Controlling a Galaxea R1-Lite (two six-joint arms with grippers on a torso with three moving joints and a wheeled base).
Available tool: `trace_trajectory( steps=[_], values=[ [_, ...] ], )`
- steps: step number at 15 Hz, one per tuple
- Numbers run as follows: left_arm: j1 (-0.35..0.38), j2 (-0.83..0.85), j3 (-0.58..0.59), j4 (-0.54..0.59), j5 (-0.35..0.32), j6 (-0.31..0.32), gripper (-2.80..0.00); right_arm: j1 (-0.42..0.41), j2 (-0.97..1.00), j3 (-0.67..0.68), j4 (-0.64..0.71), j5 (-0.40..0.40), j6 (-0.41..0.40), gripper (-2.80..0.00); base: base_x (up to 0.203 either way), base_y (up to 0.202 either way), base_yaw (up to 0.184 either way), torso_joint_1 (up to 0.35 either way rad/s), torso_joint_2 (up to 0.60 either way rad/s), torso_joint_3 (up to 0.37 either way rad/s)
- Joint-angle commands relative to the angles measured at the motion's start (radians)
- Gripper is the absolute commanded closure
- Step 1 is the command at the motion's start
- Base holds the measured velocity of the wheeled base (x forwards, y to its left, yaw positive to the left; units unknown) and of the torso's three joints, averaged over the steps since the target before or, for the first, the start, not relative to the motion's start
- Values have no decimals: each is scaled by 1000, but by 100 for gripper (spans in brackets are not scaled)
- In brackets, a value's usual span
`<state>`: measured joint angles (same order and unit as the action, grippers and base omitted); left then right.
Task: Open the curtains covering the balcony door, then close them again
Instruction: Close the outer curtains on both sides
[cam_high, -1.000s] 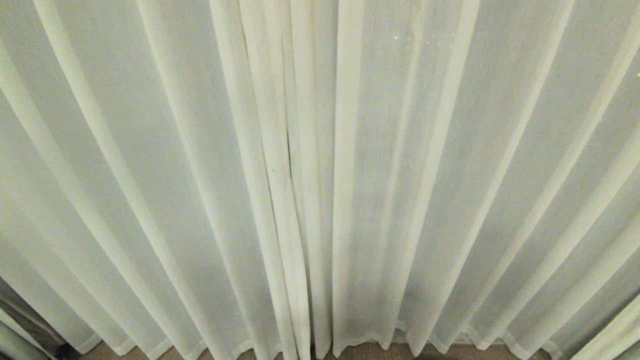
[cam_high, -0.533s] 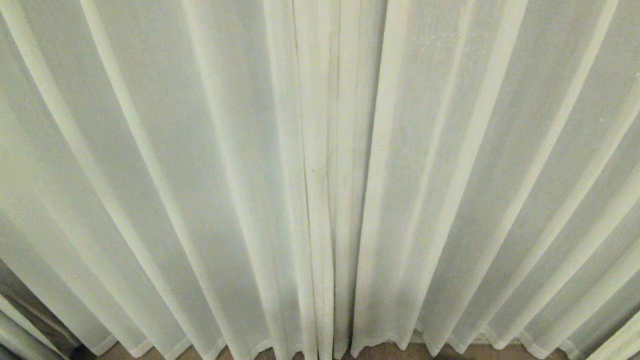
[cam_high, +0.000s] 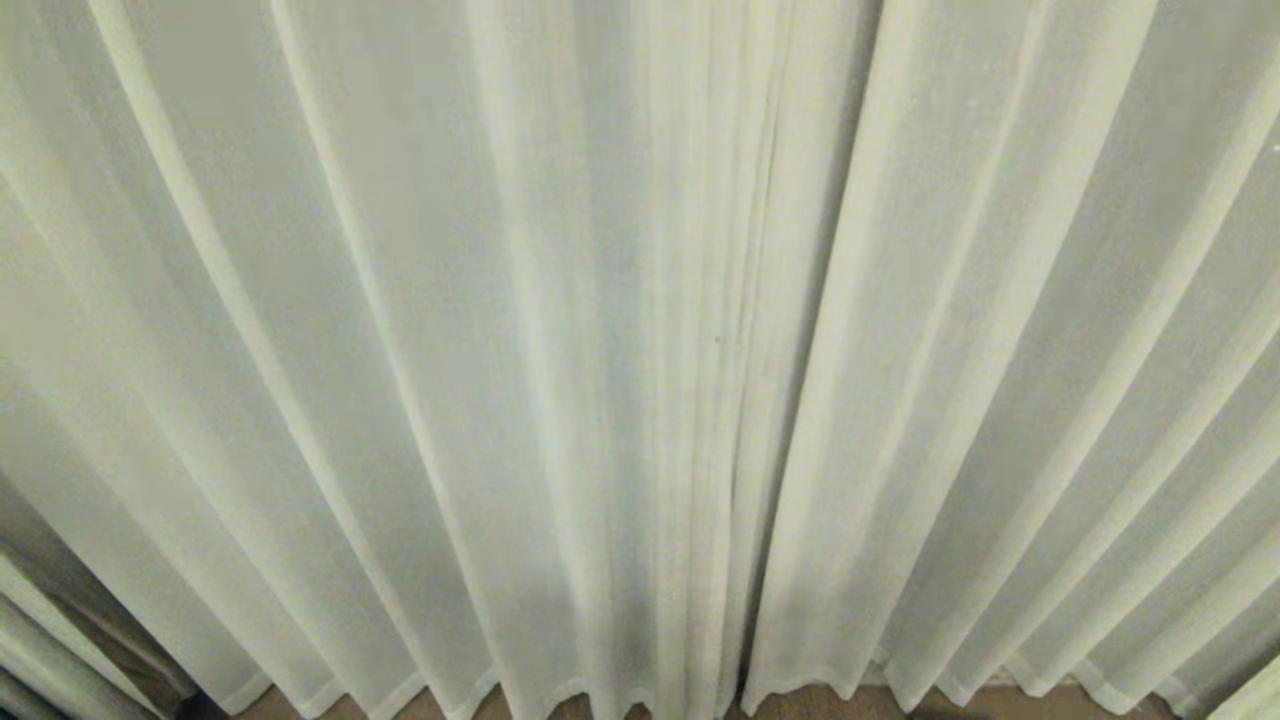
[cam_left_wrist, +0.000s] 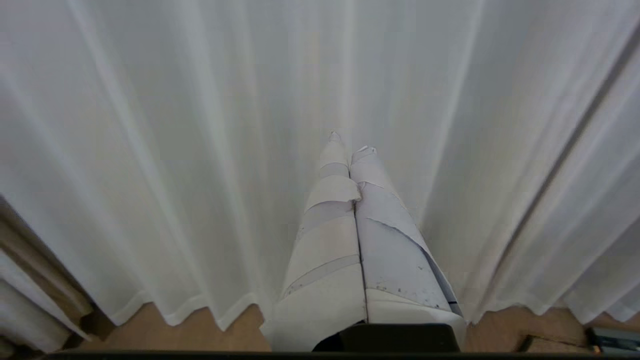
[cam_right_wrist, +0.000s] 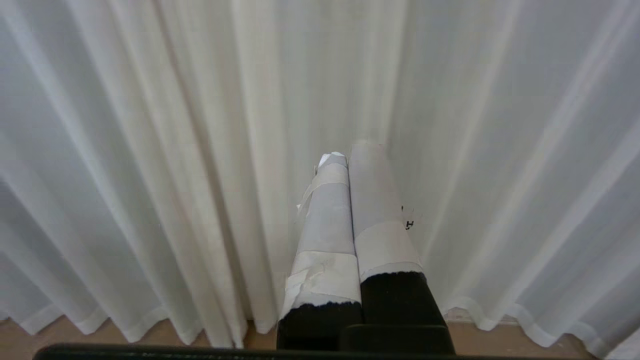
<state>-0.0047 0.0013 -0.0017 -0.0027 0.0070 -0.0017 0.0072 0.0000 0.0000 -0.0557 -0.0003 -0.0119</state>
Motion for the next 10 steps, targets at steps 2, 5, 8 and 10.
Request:
trace_trajectory(
  steps=[2, 5, 8, 10],
  values=[
    [0, -1, 0, 0, 1, 0, 0, 0, 0, 0, -1, 0, 0, 0, 0, 182, 1, -2, 2, 2],
    [0, -1, 0, 0, 1, 2, 0, 0, 0, 0, -1, 0, 0, 0, 0, 186, -3, 3, 1, 3],
    [0, -1, 0, 0, 1, 2, 0, 0, 0, 0, -1, 0, 0, 0, 0, 186, -1, 5, 3, -1],
    [0, -1, 0, 0, 1, 2, 0, 0, 0, 0, -3, 0, 0, 0, 0, 188, -2, 4, 2, 1]
  ],
)
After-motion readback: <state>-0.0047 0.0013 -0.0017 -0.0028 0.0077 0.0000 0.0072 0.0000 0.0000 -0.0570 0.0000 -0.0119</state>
